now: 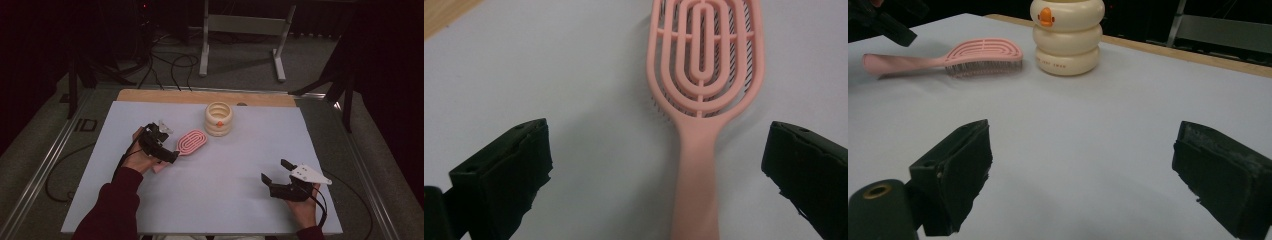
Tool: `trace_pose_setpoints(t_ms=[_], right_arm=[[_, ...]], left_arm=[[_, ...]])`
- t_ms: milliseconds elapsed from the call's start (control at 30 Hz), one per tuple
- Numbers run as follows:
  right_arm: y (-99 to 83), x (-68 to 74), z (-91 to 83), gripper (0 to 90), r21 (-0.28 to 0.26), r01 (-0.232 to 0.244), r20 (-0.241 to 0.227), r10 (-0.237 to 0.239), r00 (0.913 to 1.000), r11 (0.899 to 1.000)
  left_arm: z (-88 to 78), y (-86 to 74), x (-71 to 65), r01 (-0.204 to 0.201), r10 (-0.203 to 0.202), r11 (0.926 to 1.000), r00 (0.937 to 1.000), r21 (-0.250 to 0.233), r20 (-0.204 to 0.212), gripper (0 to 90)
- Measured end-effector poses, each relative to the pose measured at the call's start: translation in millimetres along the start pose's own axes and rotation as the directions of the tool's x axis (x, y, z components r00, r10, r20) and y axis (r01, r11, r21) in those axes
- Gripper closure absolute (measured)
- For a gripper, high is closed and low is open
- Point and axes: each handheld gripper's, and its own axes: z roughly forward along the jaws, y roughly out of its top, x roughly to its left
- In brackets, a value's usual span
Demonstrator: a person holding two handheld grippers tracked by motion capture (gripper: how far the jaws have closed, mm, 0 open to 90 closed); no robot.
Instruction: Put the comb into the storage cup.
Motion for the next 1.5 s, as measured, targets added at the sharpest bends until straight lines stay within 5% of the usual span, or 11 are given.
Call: trace_pose_setpoints(t_ms=[867, 1267, 1500], right_arm=[[0.0, -0.2, -0.1, 8.5, 0.001, 0.000, -0.001, 0.000, 1.0000, 1.000], [-0.1, -0.4, 0.0, 8.5, 0.002, 0.002, -0.001, -0.002, 1.0000, 1.000], [-0.2, -0.5, 0.1, 8.5, 0.003, 0.003, -0.001, -0.003, 1.0000, 1.000]], left_arm=[[30.8, 8.2, -3.5, 0.011, -0.018, 0.9900, 0.9988, 0.141, 0.046, 1.0], [38.9, 9.3, -9.0, 0.015, -0.023, 0.9810, 0.9990, 0.193, 0.039, 6.8], [39.5, 9.4, -10.9, 0.001, -0.011, 0.9785, 0.9987, 0.206, 0.049, 18.6]])
